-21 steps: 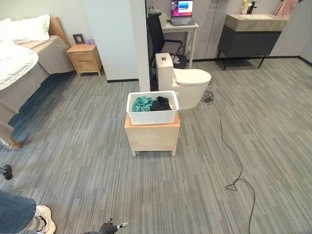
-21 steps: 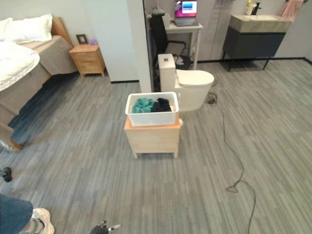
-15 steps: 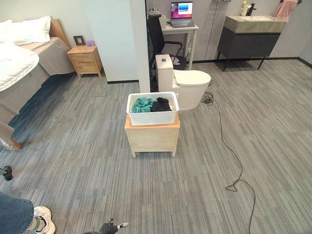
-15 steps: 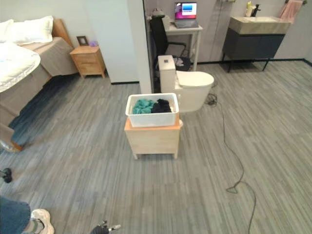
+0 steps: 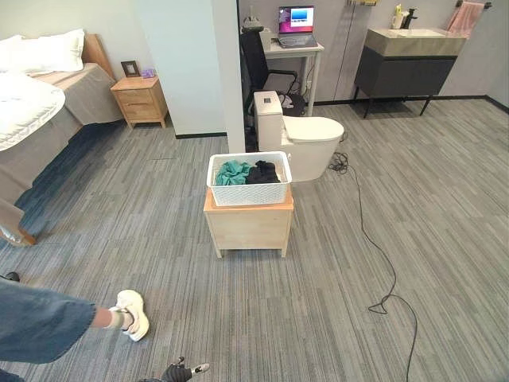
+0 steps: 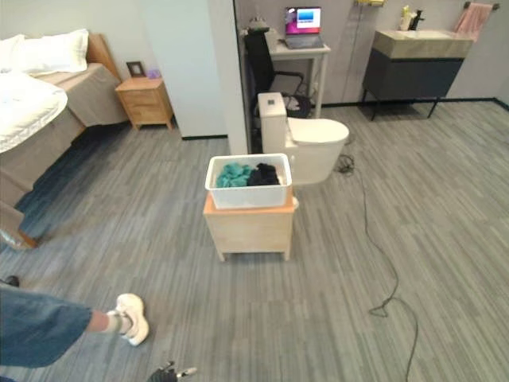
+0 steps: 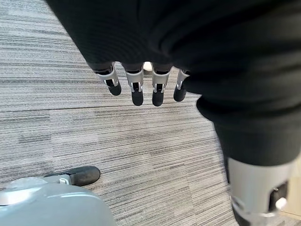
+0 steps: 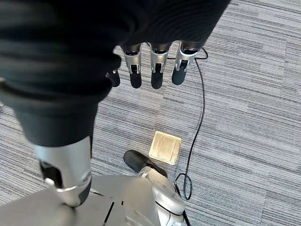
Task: Grab the laundry basket,head to the washer,open it,put in the laundry and shut it.
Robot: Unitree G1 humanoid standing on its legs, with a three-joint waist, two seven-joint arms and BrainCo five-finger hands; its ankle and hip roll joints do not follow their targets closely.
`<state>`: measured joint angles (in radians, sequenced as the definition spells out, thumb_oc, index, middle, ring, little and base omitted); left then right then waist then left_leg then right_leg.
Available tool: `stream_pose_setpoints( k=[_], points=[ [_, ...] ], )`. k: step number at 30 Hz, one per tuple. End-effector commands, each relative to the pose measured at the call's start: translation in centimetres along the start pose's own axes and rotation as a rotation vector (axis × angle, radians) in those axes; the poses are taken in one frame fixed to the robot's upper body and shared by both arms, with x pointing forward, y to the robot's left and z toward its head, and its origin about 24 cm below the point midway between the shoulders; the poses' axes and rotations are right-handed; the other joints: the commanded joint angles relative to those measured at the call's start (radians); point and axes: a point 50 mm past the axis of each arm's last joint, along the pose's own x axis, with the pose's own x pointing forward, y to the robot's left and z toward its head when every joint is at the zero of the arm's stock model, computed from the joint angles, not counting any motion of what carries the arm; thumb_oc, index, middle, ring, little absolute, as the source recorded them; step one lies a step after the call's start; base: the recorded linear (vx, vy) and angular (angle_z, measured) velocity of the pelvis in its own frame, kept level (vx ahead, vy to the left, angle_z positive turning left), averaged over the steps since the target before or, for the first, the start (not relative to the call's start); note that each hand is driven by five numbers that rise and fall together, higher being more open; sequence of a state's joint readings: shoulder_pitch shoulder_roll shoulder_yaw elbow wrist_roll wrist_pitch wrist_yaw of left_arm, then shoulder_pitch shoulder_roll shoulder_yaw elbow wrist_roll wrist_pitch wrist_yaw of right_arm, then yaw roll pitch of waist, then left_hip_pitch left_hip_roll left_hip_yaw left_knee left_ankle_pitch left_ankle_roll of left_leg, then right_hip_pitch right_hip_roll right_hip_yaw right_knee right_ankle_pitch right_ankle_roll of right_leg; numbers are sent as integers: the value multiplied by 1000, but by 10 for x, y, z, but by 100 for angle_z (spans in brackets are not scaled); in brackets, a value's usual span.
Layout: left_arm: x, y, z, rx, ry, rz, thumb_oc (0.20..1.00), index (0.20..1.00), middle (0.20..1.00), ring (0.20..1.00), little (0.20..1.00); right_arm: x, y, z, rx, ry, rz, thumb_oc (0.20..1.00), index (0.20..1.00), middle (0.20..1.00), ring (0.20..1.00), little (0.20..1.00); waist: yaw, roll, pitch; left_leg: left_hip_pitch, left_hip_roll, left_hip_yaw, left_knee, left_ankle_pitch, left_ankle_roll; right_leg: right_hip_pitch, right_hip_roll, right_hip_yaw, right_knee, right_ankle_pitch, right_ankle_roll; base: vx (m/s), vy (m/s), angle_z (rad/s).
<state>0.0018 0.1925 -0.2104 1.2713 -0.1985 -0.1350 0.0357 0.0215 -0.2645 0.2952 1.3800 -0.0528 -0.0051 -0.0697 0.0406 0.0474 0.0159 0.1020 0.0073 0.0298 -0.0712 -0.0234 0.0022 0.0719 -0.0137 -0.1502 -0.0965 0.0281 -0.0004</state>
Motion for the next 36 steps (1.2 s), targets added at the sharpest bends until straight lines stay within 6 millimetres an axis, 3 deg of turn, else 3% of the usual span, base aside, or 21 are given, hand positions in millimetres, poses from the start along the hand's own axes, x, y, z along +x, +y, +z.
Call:
stream_pose_setpoints(
  k=[1,9,11,14,17,21,25,26,27,28,30,31,32,33,35,36],
  points=[
    [4,17,23,-30,-65,60,1000,1000,1000,1000,1000,1,-6,14,2,-35,-13,1000,1000,1000,1000,1000,-1,-43,14,-58,43,-59,-16,17,-67,31,-113,-13,9,-42,106,6,-73,7],
    [5,16,31,-20,-87,55,1000,1000,1000,1000,1000,1,-9,19,37,-59,-25,1000,1000,1000,1000,1000,-4,-43,34,-52,90,-78,-16,47,-92,47,-68,-9,9,-76,69,33,-128,16],
    [6,16,36,-27,-105,49,1000,1000,1000,1000,1000,1,-11,28,32,-93,-29,1000,1000,1000,1000,1000,-2,-65,80,-159,88,-95,205,29,-106,52,-53,-3,32,-93,36,-28,-234,16],
    [7,13,45,-45,-135,47,1000,1000,1000,1000,1000,1,-17,44,23,-157,-48,1000,1000,1000,1000,1000,7,-77,133,-307,70,-104,443,105,-100,56,-45,-12,42,-99,17,-4,-123,15],
    [6,11,45,-65,-142,40,1000,1000,1000,1000,1000,0,-24,55,24,-193,-67,1000,1000,1000,1000,1000,18,-82,129,-363,74,-32,316,79,-81,79,-40,-25,18,-118,32,221,3,9],
    [6,13,40,-71,-135,49,1000,1000,1000,1000,1000,-1,-24,62,38,-217,-68,1000,1000,1000,1000,1000,51,-80,117,-412,89,23,82,151,-89,120,-34,-20,35,-181,50,310,105,8],
    [4,19,33,-84,-116,65,1000,1000,1000,1000,1000,0,-18,58,17,-196,-42,1000,1000,1000,1000,1000,82,-83,87,-422,79,21,76,176,-84,169,-44,9,90,-232,58,507,221,-20],
    [4,21,35,-79,-121,65,1000,1000,1000,1000,1000,0,-11,52,4,-175,-22,1000,1000,1000,1000,1000,93,-94,73,-448,47,-20,156,172,-55,173,-67,17,181,-245,71,640,333,-55],
    [4,25,36,-59,-123,69,1000,1000,1000,1000,1000,1,-8,44,21,-146,-12,1000,1000,1000,1000,1000,94,-118,68,-424,5,-6,209,126,-22,142,-105,22,294,-163,104,638,333,-48],
    [4,24,36,-59,-123,68,1000,1000,1000,1000,1000,1,-8,44,21,-146,-12,1000,1000,1000,1000,1000,94,-116,66,-427,7,-6,209,126,-22,139,-104,22,293,-162,103,416,265,-27],
    [4,27,39,-27,-130,63,1000,1000,1000,1000,1000,1,-6,34,55,-107,0,1000,1000,1000,1000,1000,87,-130,60,-374,-41,12,198,80,26,70,-146,41,498,51,141,307,231,-18],
    [4,27,39,-27,-130,63,1000,1000,1000,1000,1000,1,-6,34,55,-107,0,1000,1000,1000,1000,1000,88,-128,58,-377,-40,13,198,81,26,68,-145,42,498,52,140,389,326,-10],
    [4,29,43,-4,-148,54,1000,1000,1000,1000,1000,1,-6,34,69,-106,2,1000,1000,1000,1000,1000,69,-106,72,-312,-50,16,177,48,59,-17,-162,39,692,153,146,496,405,2],
    [5,27,51,14,-171,46,1000,1000,1000,1000,1000,1,-8,39,67,-122,-6,1000,1000,1000,1000,1000,49,-77,88,-224,-50,22,142,19,79,-98,-215,-17,791,176,153,496,405,15],
    [5,27,51,14,-171,46,1000,1000,1000,1000,1000,1,-8,39,67,-122,-6,1000,1000,1000,1000,1000,49,-75,87,-226,-49,21,142,20,79,-99,-214,-17,790,177,153,263,159,32],
    [5,27,57,26,-186,49,1000,1000,1000,1000,1000,1,-8,43,62,-141,-11,1000,1000,1000,1000,1000,27,-56,105,-155,-46,24,115,3,80,-164,-236,-84,742,108,131,249,108,33]
  ],
)
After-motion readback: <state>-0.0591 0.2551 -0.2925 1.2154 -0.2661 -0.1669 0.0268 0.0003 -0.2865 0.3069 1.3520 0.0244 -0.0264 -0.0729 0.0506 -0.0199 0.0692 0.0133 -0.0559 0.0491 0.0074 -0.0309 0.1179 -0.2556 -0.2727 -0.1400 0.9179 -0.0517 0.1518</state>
